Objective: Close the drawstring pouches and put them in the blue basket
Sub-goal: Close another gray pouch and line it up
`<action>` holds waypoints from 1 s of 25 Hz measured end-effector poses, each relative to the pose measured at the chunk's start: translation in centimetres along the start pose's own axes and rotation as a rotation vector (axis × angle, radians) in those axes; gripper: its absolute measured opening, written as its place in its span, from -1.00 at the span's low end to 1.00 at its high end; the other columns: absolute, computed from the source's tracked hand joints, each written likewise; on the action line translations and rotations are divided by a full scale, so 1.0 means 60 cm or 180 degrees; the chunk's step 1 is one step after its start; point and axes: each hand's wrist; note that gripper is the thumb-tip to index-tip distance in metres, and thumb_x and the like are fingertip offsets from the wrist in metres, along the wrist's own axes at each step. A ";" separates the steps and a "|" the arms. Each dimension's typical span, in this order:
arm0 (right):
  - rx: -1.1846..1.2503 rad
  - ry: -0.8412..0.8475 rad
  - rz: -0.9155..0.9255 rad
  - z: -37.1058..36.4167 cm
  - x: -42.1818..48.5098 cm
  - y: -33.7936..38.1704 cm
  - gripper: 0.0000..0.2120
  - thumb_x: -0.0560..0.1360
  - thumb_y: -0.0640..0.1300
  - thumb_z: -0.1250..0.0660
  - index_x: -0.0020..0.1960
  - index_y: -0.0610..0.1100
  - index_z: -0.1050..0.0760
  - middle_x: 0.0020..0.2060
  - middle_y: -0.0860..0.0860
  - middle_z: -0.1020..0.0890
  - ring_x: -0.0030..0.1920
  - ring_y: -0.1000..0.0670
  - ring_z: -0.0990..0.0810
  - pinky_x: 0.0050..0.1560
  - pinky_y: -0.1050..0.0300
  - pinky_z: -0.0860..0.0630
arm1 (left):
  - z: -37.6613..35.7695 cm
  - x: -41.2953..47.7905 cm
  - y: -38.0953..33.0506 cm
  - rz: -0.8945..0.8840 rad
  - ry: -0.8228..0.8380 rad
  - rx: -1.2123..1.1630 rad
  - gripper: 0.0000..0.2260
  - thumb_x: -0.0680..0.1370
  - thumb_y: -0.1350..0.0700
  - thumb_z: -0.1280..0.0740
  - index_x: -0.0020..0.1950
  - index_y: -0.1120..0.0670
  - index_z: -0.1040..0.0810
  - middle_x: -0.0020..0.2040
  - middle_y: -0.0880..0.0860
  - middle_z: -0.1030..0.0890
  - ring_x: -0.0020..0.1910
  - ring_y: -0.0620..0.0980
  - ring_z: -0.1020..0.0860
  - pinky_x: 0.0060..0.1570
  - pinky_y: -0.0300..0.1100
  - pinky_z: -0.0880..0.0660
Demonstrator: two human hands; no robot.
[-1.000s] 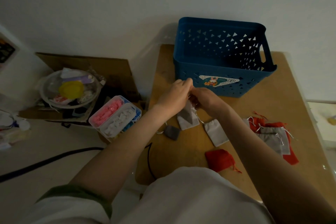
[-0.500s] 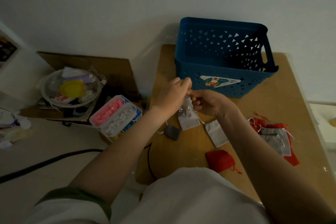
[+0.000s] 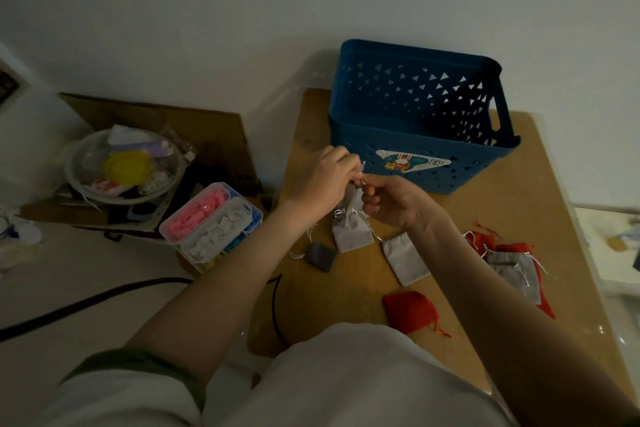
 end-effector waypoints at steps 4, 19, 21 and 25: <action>-0.0009 -0.0320 0.0425 0.005 0.013 0.001 -0.76 0.56 -0.28 -0.18 -0.28 -0.16 -0.43 -0.55 0.06 -0.38 -0.47 0.11 -0.26 -0.53 0.32 -0.23 | -0.011 -0.003 0.004 -0.0031 0.0000 -0.0021 -0.96 0.47 0.32 -0.33 -0.15 0.25 -0.58 -0.03 0.18 -0.58 -0.02 0.18 -0.48 -0.03 -0.08 -0.38; -0.1407 -0.0508 0.1013 0.051 0.024 -0.053 -0.91 0.59 -0.13 -0.24 -0.03 -0.10 -0.50 -0.22 0.01 -0.54 -0.30 0.10 -0.44 -0.27 0.25 -0.38 | -0.035 -0.049 0.010 0.1736 0.1457 -0.1322 -0.89 0.62 0.13 -0.20 -0.10 0.03 -0.44 -0.18 -0.09 -0.47 -0.19 -0.17 -0.44 -0.27 -0.29 -0.30; -0.1558 -0.0555 0.0776 0.063 0.026 -0.064 -0.94 0.57 -0.17 -0.28 0.04 -0.10 -0.49 -0.20 0.00 -0.54 -0.28 0.08 -0.44 -0.27 0.22 -0.39 | -0.051 -0.058 0.011 0.1980 0.1499 -0.1452 -0.91 0.63 0.11 -0.19 -0.04 0.07 -0.46 -0.14 -0.04 -0.49 -0.17 -0.15 -0.45 -0.27 -0.29 -0.31; -0.1731 -0.0933 0.0349 0.104 0.032 -0.094 -0.70 0.53 -0.24 -0.33 0.24 -0.16 -0.40 -0.16 -0.06 -0.54 -0.25 0.02 -0.48 -0.30 0.20 -0.41 | -0.087 -0.073 0.019 0.2550 0.1430 -0.1771 -0.89 0.63 0.11 -0.19 -0.05 0.10 -0.45 -0.14 -0.01 -0.49 -0.11 -0.07 -0.46 -0.24 -0.27 -0.33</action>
Point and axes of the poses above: each hand's wrist, its own x-axis towards the middle knuckle, its own z-axis out of the back of the hand, y = z × x
